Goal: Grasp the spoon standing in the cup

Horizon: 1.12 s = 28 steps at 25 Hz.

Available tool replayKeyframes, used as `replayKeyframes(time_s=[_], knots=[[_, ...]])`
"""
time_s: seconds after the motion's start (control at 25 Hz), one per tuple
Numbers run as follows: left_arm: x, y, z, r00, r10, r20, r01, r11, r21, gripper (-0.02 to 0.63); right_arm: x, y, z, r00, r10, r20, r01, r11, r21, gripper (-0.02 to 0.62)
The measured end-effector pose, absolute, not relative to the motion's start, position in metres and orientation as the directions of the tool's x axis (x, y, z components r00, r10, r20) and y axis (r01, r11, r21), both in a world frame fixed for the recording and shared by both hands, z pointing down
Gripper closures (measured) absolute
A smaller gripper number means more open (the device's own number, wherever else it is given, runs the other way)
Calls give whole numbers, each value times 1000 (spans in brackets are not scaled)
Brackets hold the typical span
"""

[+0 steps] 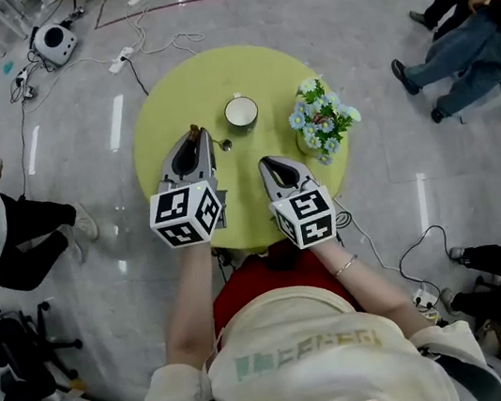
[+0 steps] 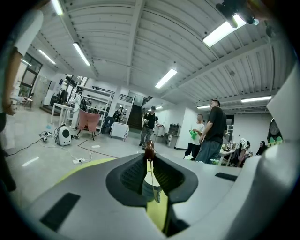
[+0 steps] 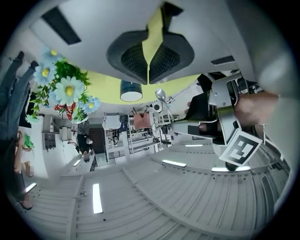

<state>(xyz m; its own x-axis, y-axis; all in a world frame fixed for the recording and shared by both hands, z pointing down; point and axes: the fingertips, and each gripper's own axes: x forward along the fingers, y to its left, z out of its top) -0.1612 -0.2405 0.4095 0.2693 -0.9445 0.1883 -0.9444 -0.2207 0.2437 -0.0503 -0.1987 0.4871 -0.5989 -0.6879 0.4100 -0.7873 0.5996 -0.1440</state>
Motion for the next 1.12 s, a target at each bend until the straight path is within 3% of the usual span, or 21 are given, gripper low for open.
replayKeyframes(time_s=[1.12], knots=[[-161,-157,438,285,-923,259,-941,-218,259,551,-53,-145,479,-584,-704,404,-796,594,-116,557]])
